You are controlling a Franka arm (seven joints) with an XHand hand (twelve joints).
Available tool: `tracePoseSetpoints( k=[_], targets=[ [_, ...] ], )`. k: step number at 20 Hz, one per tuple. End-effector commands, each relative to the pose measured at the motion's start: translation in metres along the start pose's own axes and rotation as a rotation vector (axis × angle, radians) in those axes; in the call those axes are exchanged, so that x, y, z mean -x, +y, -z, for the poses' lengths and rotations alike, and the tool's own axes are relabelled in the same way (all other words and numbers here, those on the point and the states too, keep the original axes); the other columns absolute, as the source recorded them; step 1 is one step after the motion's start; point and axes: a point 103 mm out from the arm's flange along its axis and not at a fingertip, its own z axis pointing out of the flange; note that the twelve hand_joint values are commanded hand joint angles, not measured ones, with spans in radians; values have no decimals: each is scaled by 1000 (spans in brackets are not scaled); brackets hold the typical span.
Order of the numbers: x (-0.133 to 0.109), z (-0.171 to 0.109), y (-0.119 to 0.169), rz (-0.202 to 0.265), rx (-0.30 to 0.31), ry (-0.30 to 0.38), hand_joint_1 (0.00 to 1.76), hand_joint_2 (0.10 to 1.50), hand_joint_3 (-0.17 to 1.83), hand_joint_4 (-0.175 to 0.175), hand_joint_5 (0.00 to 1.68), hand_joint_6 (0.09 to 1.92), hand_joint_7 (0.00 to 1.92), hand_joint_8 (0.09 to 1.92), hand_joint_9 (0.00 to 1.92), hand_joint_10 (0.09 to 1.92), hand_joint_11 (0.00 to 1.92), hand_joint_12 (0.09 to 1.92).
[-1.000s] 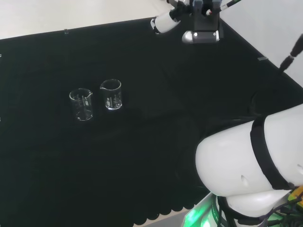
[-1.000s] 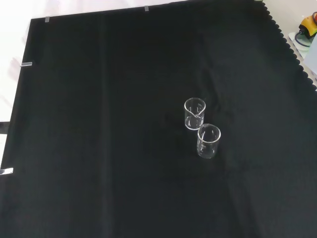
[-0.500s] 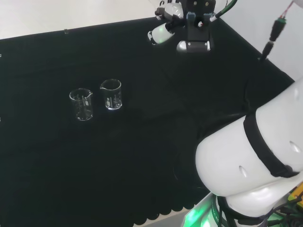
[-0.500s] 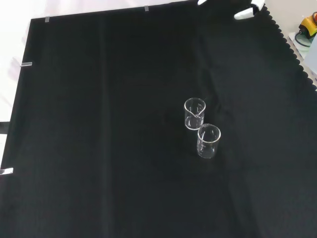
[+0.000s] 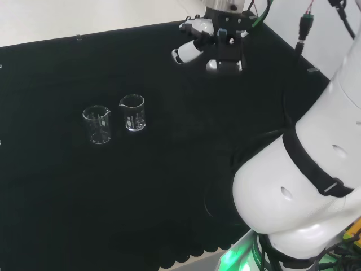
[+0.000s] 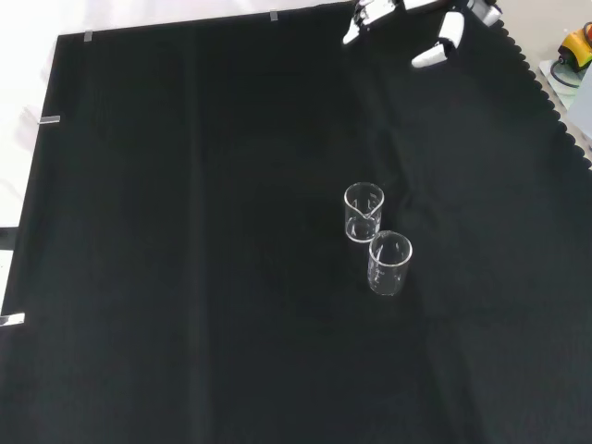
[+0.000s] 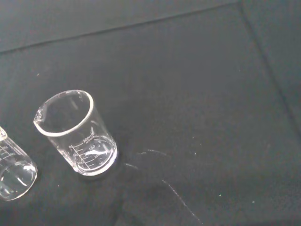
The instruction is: Pick up the beaker on the right.
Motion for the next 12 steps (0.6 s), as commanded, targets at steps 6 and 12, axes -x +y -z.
tracePoseSetpoints(
  k=[6, 12],
  targets=[
    [7, -46, 46, 81, -26, 130, 559, 512, 1051, -41, 179, 87, 113, 541, 195, 647, 0, 974],
    [10, -63, 59, 121, -33, 191, 600, 458, 1058, -43, 198, 87, 135, 554, 250, 654, 0, 1060]
  ],
)
